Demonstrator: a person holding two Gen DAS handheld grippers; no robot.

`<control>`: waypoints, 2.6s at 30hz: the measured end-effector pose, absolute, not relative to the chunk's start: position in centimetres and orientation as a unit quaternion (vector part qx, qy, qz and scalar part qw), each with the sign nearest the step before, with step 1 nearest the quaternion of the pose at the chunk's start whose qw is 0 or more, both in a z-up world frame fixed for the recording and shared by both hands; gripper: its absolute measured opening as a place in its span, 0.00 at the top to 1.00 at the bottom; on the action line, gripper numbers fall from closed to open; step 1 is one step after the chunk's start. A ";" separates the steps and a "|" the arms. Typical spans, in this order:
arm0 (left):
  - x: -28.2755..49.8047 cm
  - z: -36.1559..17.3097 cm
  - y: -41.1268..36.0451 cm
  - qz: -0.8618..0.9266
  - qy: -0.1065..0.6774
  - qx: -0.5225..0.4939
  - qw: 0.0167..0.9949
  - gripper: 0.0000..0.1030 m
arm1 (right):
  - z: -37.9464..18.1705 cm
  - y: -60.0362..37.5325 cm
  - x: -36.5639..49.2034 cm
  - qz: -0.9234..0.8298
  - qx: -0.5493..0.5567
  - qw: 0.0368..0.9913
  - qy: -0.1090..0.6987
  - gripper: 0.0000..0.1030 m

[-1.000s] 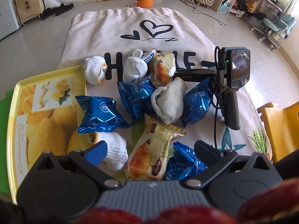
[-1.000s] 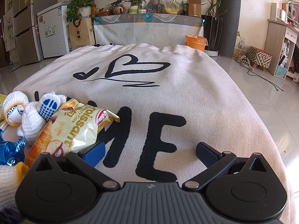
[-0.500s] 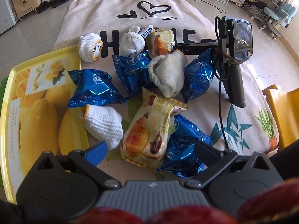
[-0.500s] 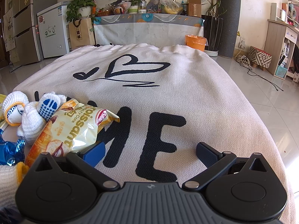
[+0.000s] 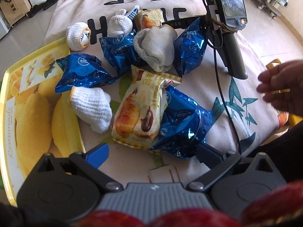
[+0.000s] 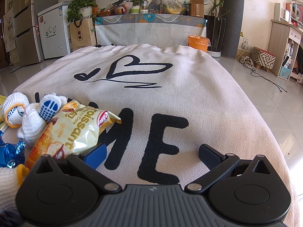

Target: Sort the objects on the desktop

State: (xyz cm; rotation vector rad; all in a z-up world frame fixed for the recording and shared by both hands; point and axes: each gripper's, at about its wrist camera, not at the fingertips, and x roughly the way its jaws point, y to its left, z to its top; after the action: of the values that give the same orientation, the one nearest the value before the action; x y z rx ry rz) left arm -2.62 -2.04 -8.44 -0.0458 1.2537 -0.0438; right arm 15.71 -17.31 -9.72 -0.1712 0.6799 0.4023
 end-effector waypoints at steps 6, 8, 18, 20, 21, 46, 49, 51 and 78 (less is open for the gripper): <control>-2.3 -9.5 -1.4 0.009 0.596 0.000 0.803 0.01 | -9.7 -17.3 15.7 0.196 -0.083 0.919 0.331 0.00; -2.0 -9.9 -1.3 0.016 0.603 0.000 0.798 0.01 | -9.7 -17.3 15.7 0.196 -0.083 0.919 0.331 0.00; -0.5 -11.3 -2.1 0.019 0.612 -0.003 0.790 0.00 | -9.7 -17.3 15.8 0.196 -0.083 0.919 0.331 0.00; -0.2 -11.5 -2.4 0.020 0.614 -0.008 0.789 0.00 | -9.7 -17.3 15.8 0.196 -0.083 0.919 0.331 0.00; -0.1 -11.5 -2.5 0.020 0.613 -0.011 0.789 0.00 | -9.7 -17.3 15.8 0.196 -0.083 0.919 0.331 0.00; 4.2 -11.9 -5.2 0.026 0.574 -0.030 0.818 0.00 | -3.7 -21.9 13.6 0.059 -0.055 0.895 0.438 0.00; 4.1 -11.4 -5.8 0.016 0.564 -0.022 0.826 0.00 | -2.0 -22.3 12.5 0.047 -0.052 0.899 0.432 0.00; 3.7 -10.8 -6.0 0.011 0.551 -0.016 0.834 0.00 | -1.0 -22.2 12.0 0.036 -0.058 0.897 0.436 0.00; 0.0 -4.8 7.1 0.172 0.444 -0.139 0.868 0.00 | 0.2 -18.4 1.4 0.113 0.013 0.860 0.498 0.00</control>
State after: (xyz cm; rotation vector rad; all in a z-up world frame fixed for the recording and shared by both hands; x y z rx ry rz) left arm -0.04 7.14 -4.83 -0.2915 0.9297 0.3598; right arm 1.44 -18.40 0.17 0.0283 1.0458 0.2380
